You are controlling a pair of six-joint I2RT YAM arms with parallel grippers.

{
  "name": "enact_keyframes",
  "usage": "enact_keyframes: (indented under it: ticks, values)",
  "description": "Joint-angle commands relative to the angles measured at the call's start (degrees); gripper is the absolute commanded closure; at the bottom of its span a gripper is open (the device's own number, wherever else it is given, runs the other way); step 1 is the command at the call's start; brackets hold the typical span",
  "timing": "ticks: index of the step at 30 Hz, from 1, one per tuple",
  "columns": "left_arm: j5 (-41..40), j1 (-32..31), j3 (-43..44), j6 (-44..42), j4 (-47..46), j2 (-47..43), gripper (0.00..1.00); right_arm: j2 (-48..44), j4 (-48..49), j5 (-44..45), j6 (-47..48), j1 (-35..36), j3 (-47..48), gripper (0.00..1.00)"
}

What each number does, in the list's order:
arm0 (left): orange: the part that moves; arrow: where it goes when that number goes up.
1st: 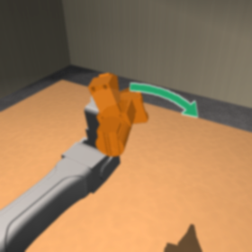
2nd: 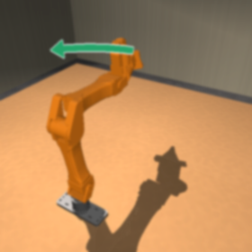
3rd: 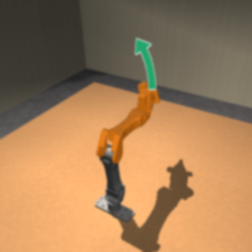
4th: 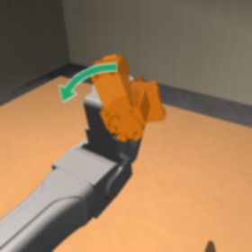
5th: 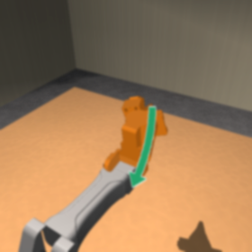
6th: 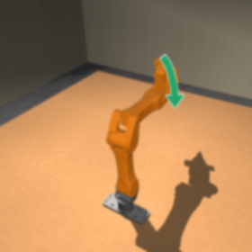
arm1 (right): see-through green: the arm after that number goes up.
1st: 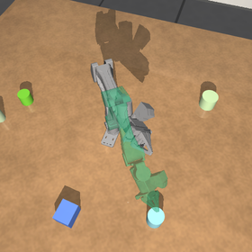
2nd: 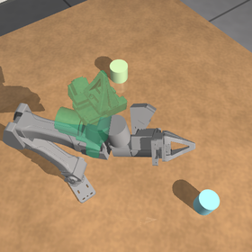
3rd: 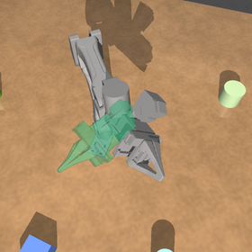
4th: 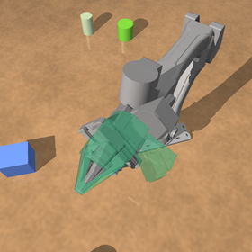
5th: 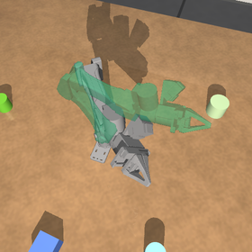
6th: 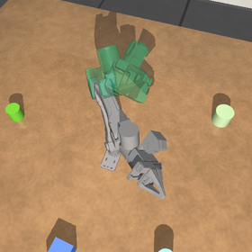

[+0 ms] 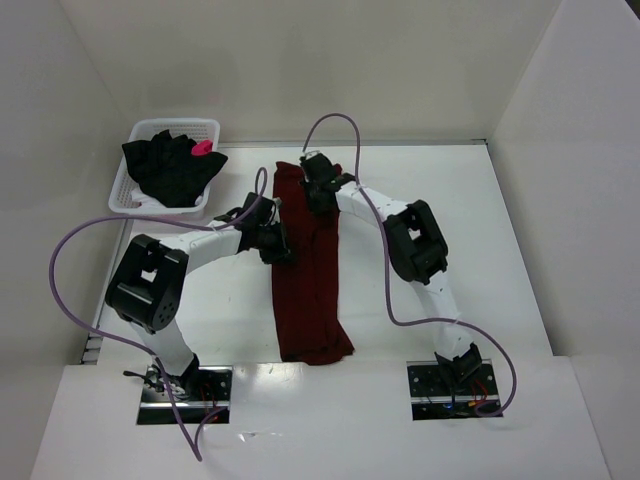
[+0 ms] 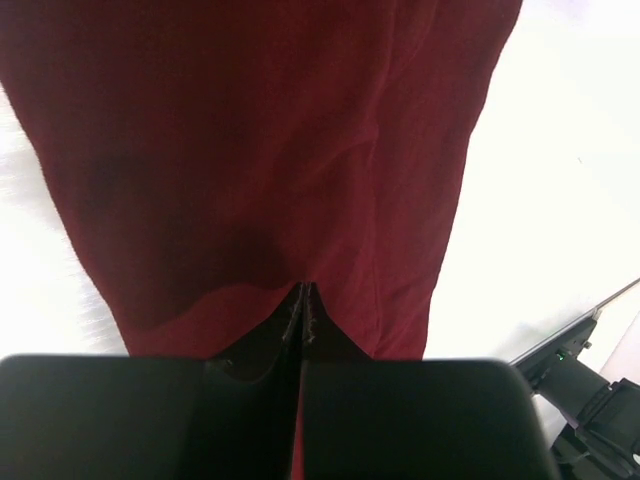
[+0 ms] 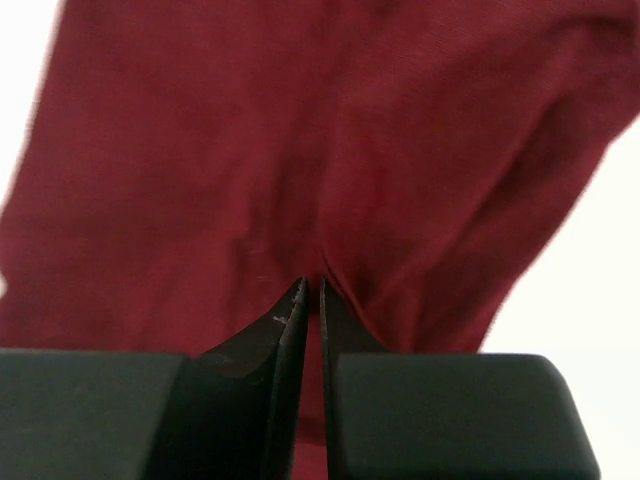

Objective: Fold and stack the t-shirts
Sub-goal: Rotate the tshirt 90 degrees

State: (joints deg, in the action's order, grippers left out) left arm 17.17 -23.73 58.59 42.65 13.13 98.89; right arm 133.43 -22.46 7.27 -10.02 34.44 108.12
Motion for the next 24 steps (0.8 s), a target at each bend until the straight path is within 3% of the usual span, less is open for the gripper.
enact_keyframes:
  ticks: [1, 13, 24]
  values:
    - [-0.29, -0.18, -0.4, 1.12, -0.56, 0.78, 1.0, 1.22, -1.18, 6.52, 1.5, -0.77, 3.24, 0.86]
    - [-1.61, -0.18, -1.46, 1.12, 1.64, 2.97, 1.0, -1.94, 0.48, 11.89, 1.5, -4.64, -0.08, 0.83]
    - [-1.61, -0.18, -1.46, 1.12, 2.17, 2.45, 1.0, -7.65, 2.94, 10.67, -0.61, -10.35, -3.35, 0.81]
